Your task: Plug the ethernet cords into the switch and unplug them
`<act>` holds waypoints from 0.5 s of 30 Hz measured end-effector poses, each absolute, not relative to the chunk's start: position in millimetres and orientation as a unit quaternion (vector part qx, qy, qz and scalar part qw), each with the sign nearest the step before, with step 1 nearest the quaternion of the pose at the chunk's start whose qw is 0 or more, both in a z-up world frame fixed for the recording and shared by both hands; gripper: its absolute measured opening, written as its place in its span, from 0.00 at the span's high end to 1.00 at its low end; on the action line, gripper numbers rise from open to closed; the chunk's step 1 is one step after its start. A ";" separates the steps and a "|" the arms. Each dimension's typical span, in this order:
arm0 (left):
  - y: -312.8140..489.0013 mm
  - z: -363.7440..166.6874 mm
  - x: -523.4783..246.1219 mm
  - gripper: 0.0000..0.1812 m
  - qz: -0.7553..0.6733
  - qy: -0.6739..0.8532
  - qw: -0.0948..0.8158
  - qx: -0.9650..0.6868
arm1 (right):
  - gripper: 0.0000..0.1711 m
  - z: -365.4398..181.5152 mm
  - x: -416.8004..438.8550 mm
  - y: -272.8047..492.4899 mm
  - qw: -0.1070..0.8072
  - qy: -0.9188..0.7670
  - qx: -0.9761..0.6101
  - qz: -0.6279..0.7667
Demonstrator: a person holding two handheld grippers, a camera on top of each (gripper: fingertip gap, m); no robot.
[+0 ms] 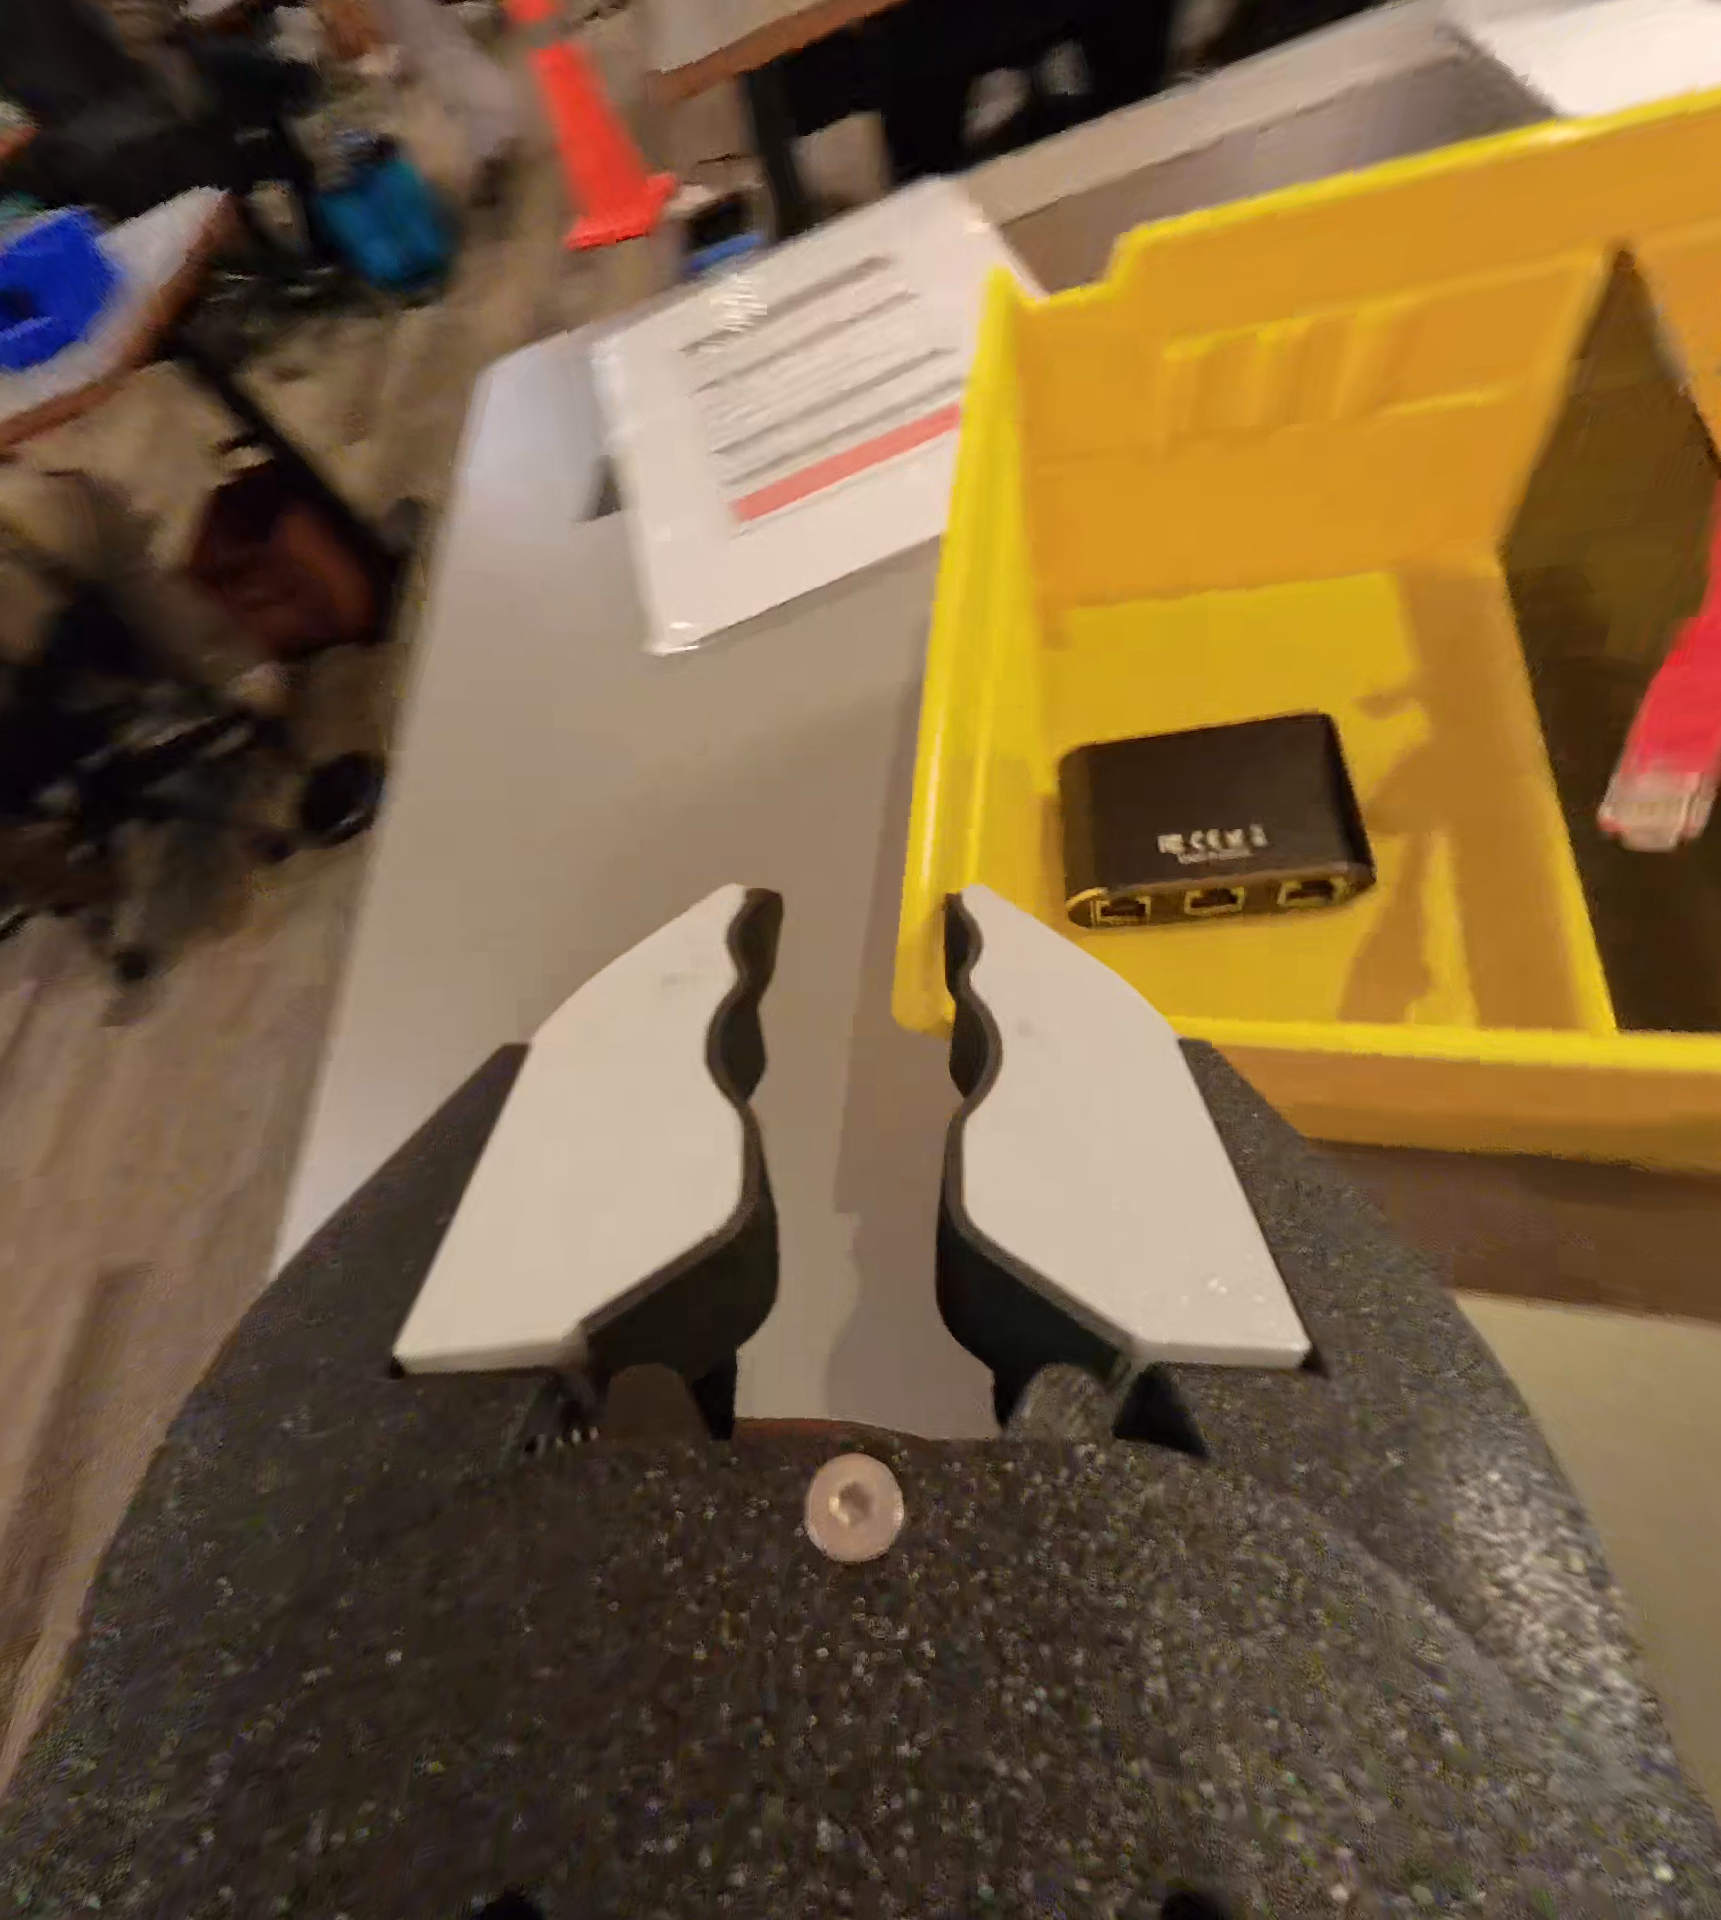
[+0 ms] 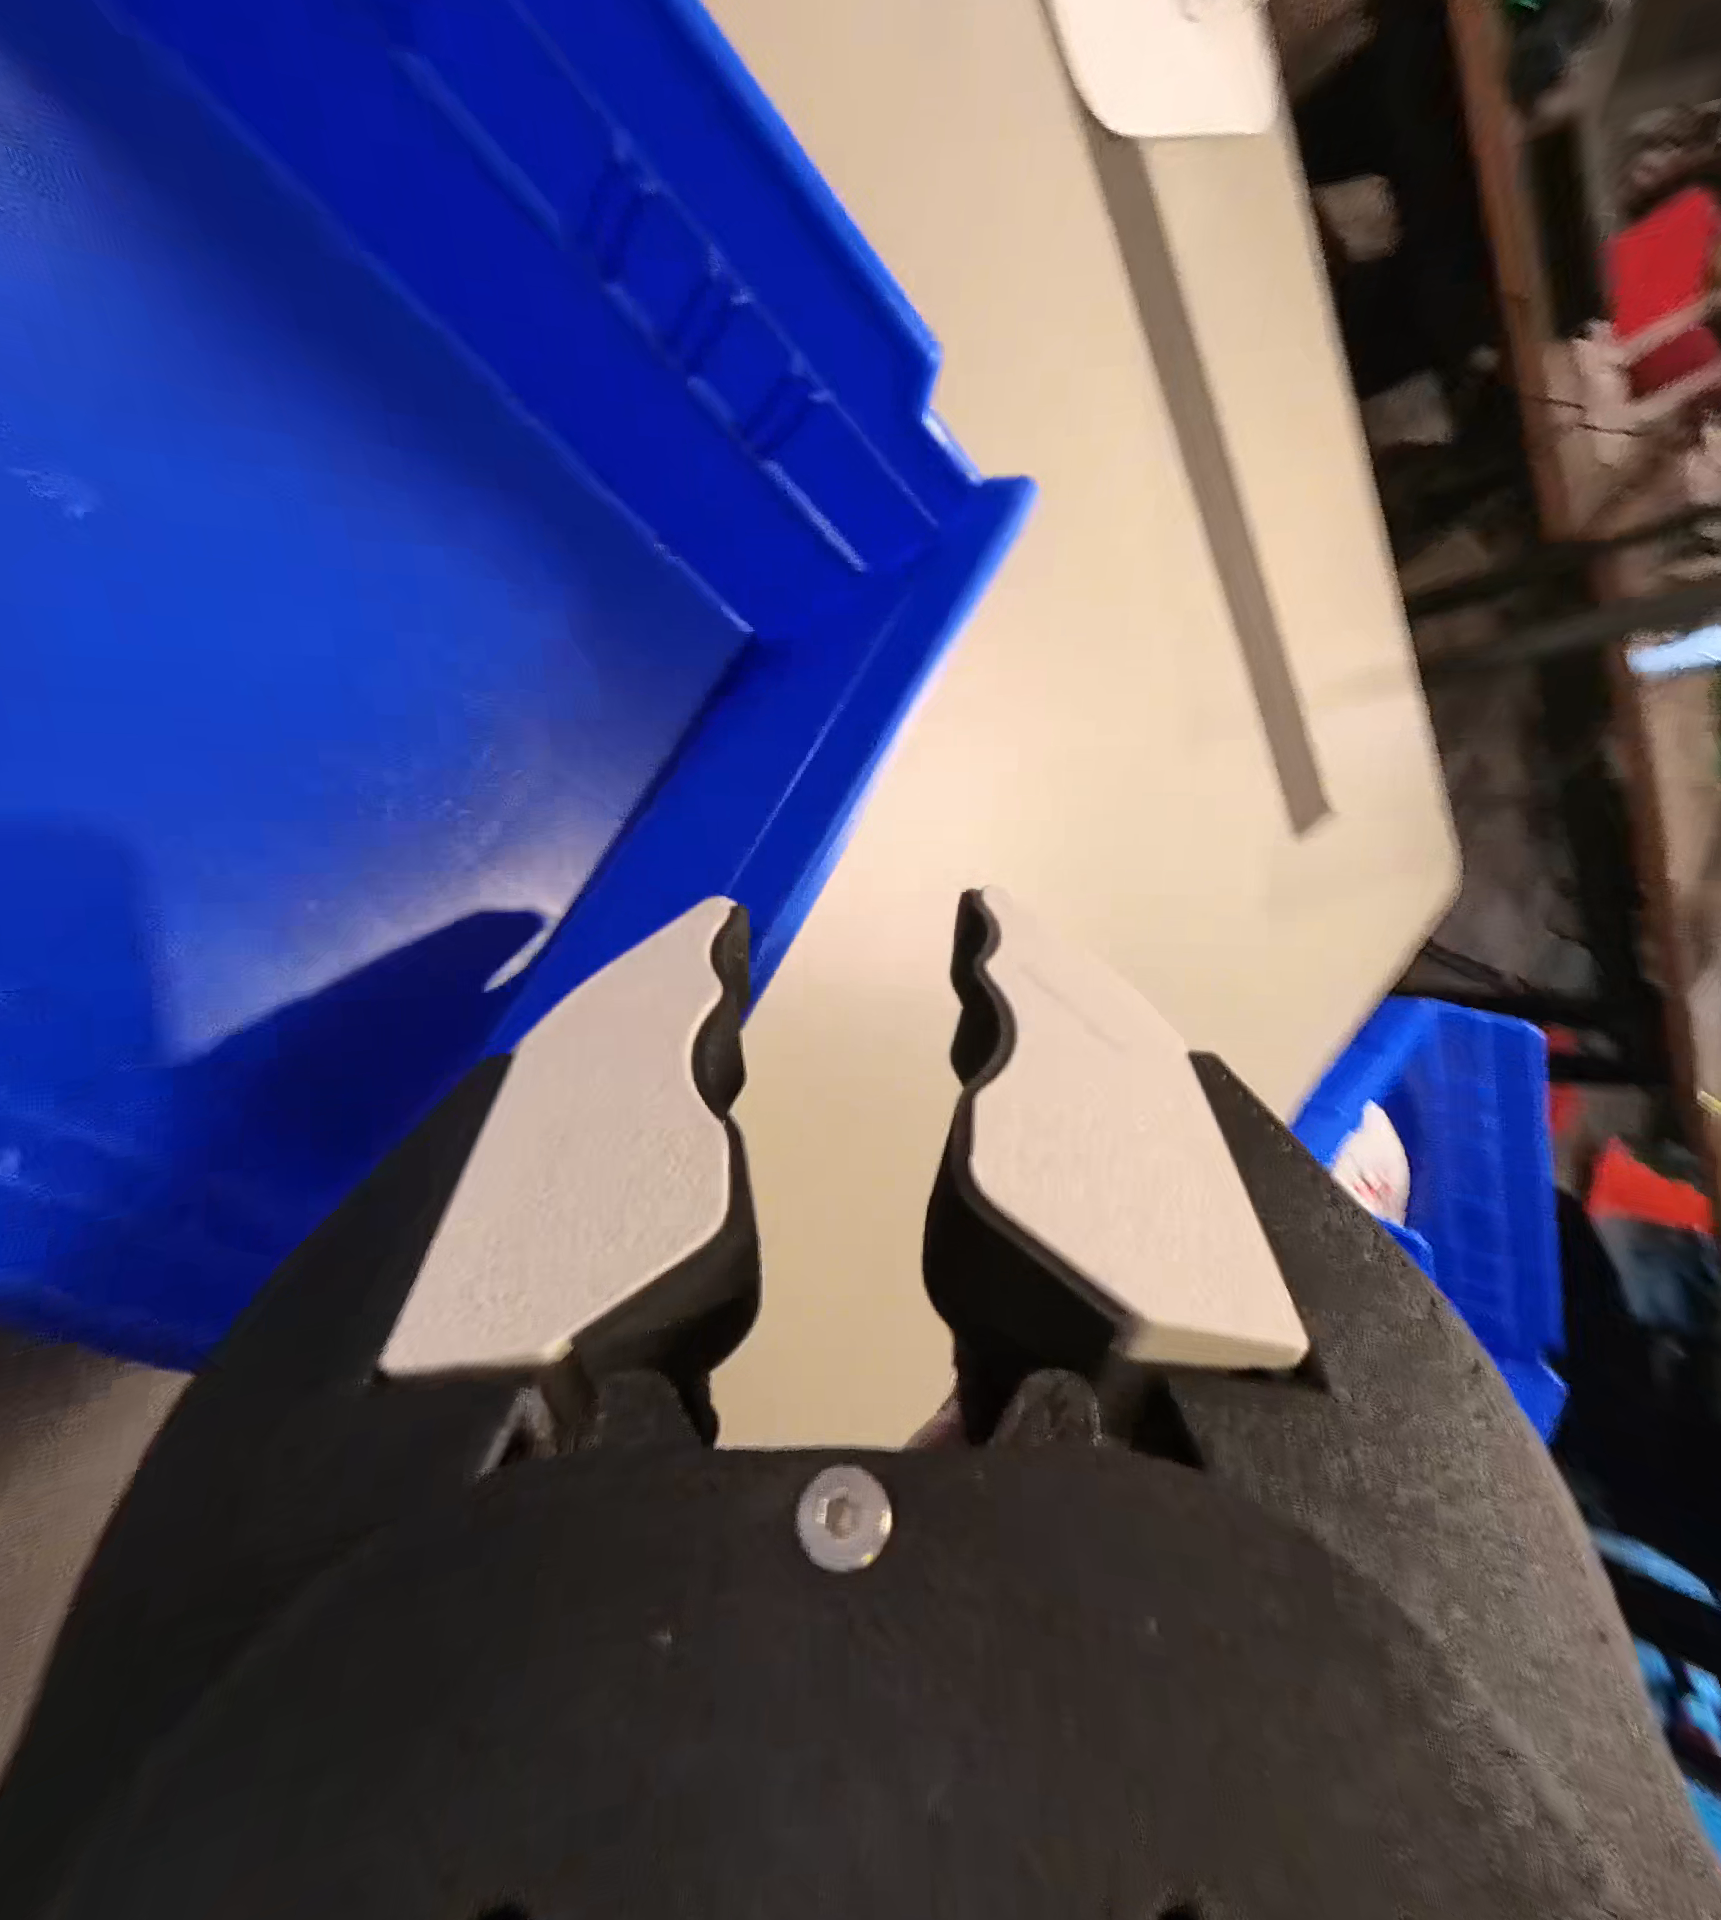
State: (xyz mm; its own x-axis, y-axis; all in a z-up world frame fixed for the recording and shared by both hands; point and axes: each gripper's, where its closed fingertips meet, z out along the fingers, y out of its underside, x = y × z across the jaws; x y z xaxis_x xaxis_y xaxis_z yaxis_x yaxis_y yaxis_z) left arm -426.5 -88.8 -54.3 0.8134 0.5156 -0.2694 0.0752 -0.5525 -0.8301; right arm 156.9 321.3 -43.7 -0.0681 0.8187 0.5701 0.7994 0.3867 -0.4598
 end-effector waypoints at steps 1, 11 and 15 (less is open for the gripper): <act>-98.3 -47.0 -426.7 0.82 0.276 -0.193 0.446 -0.829 | 0.78 -37.7 159.4 324.2 0.427 -0.709 -0.562 0.000; -49.3 -16.8 -259.6 0.59 0.258 -0.147 0.617 -0.729 | 0.68 -5.0 167.5 187.4 0.573 -0.472 -0.623 0.247; -28.6 -29.9 -233.8 0.51 0.303 -0.133 0.596 -0.732 | 0.58 -11.1 137.6 130.2 0.587 -0.460 -0.606 0.277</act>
State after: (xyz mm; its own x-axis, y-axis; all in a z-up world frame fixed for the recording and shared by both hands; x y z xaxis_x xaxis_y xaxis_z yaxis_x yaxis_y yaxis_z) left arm -233.8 -28.6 -29.9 0.7808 0.5559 -0.2850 -0.1662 -0.2549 -0.9526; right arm 137.6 130.2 -11.1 0.4225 0.8830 0.2044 0.2330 0.1122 -0.9660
